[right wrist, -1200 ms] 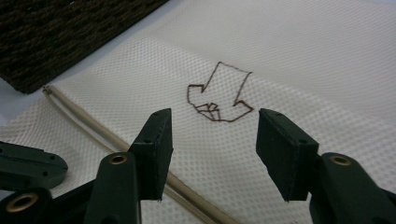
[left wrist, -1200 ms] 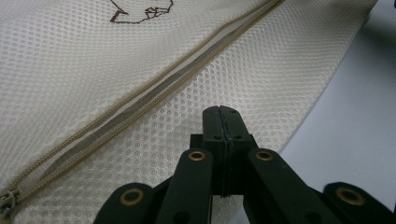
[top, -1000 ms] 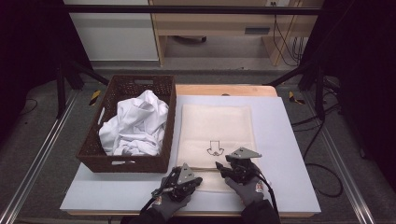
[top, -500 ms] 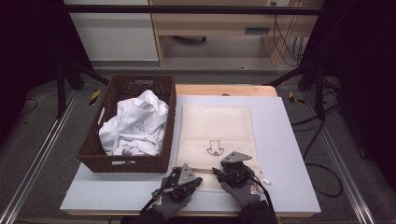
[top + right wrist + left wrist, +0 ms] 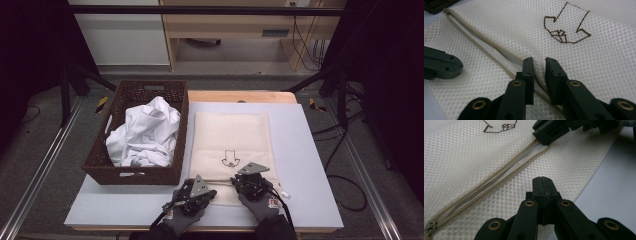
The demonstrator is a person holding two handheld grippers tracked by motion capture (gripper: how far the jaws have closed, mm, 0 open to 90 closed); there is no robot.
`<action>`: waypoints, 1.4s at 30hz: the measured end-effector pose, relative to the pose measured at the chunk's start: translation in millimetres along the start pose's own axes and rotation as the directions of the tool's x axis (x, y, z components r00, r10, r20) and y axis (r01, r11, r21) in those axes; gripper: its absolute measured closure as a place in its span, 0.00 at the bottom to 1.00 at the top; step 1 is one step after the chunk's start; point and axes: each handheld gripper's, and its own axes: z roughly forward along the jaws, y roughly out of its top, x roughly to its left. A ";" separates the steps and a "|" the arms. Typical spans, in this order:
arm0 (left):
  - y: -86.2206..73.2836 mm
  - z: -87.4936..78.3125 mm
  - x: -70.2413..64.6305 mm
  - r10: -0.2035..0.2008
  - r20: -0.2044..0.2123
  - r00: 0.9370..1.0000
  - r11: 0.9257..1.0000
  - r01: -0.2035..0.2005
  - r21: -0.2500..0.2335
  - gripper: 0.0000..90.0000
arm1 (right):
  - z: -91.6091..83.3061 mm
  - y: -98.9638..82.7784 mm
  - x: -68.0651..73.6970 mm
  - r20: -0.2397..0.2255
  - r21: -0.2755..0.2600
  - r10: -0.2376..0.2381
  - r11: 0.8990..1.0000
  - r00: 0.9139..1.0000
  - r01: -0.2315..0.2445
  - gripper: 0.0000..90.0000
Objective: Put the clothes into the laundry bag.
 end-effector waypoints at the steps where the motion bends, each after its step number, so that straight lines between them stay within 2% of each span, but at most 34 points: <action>1: 0.1 0.0 -0.8 0.007 -0.008 1.000 1.000 -0.007 0.001 0.99 | 0.0 -0.1 -0.6 0.003 0.000 -0.008 1.000 1.000 0.008 0.92; 3: 0.4 0.0 -1.7 0.013 -0.014 1.000 1.000 -0.013 0.000 0.99 | 0.0 0.6 -3.4 -0.007 0.000 0.019 1.000 1.000 -0.019 0.97; 6: 1.4 -0.4 -1.0 -0.001 -0.015 1.000 1.000 0.001 -0.006 0.96 | -0.2 1.1 -5.0 -0.015 -0.005 0.034 0.999 0.999 -0.034 0.98; 9: 8.2 -5.2 0.4 0.001 -0.021 1.000 1.000 -0.002 -0.022 0.91 | -2.6 2.1 -6.5 -0.022 -0.024 0.040 0.999 0.999 -0.040 0.98; 10: 11.5 -8.4 1.1 0.002 -0.028 1.000 0.999 -0.003 -0.037 0.89 | -3.9 2.5 -7.1 -0.027 -0.029 0.042 0.999 0.999 -0.043 0.98; 11: 19.4 -14.7 3.0 0.017 -0.056 0.998 0.998 -0.020 -0.058 0.84 | -6.8 3.9 -8.4 -0.040 -0.047 0.056 0.997 0.998 -0.058 0.98; 12: 19.4 -14.7 3.0 0.017 -0.056 0.998 0.998 -0.020 -0.058 0.81 | -6.8 3.9 -8.4 -0.040 -0.047 0.056 0.997 0.998 -0.058 0.98; 13: 23.6 -16.9 4.6 0.026 -0.074 0.997 0.998 -0.031 -0.061 0.81 | -8.5 4.7 -9.5 -0.044 -0.054 0.062 0.996 0.997 -0.064 0.98; 15: 32.0 -18.3 9.5 0.029 -0.106 0.994 0.997 -0.037 -0.072 0.75 | -11.6 6.1 -11.6 -0.055 -0.071 0.070 0.995 0.996 -0.073 0.98; 18: 40.1 -12.1 15.3 0.039 -0.124 0.991 0.997 -0.046 -0.057 0.67 | -14.9 8.5 -11.9 -0.056 -0.087 0.063 0.994 0.996 -0.068 0.98; 25: 48.5 18.7 16.1 0.109 -0.144 0.984 0.994 -0.106 0.028 0.59 | -19.4 11.1 -14.5 -0.068 -0.120 0.073 0.989 0.995 -0.081 0.99; 29: 48.9 29.2 15.3 0.129 -0.166 0.978 0.991 -0.120 0.063 0.61 | -20.8 11.8 -14.6 -0.072 -0.134 0.077 0.987 0.994 -0.086 0.99; 30: 48.9 30.4 16.3 0.126 -0.168 0.978 0.991 -0.116 0.067 0.69 | -20.6 11.9 -14.1 -0.076 -0.130 0.084 0.987 0.994 -0.094 0.99; 31: 48.5 31.7 17.7 0.119 -0.162 0.980 0.992 -0.110 0.063 0.69 | -20.6 11.9 -14.1 -0.076 -0.130 0.084 0.987 0.994 -0.094 0.99; 32: 48.5 31.3 18.8 0.113 -0.149 0.982 0.992 -0.104 0.068 0.82 | -20.0 11.6 -13.8 -0.078 -0.125 0.083 0.988 0.993 -0.093 0.99; 34: 48.7 29.5 19.0 0.118 -0.148 0.982 0.992 -0.109 0.064 0.92 | -18.9 11.5 -13.1 -0.082 -0.119 0.079 0.989 0.993 -0.089 0.98; 36: 49.3 28.0 18.1 0.114 -0.150 0.982 0.993 -0.106 0.058 0.94 | -18.4 11.5 -12.6 -0.082 -0.118 0.081 0.989 0.993 -0.090 0.97; 37: 50.0 27.1 19.0 0.108 -0.149 0.983 0.993 -0.099 0.065 0.95 | -18.4 11.3 -12.3 -0.081 -0.118 0.077 0.989 0.994 -0.086 0.94; 40: 51.6 24.3 22.3 0.073 -0.133 0.988 0.997 -0.068 0.044 0.95 | -18.7 11.3 -11.4 -0.089 -0.132 0.076 0.987 0.993 -0.088 0.79; 41: 52.8 23.3 23.0 0.059 -0.132 0.989 0.998 -0.055 0.038 0.95 | -16.8 11.5 -9.3 -0.095 -0.137 0.062 0.988 0.994 -0.075 0.68; 42: 54.2 22.3 23.8 0.052 -0.129 0.990 0.998 -0.049 0.031 0.95 | -16.8 11.5 -9.3 -0.095 -0.137 0.062 0.988 0.994 -0.075 0.68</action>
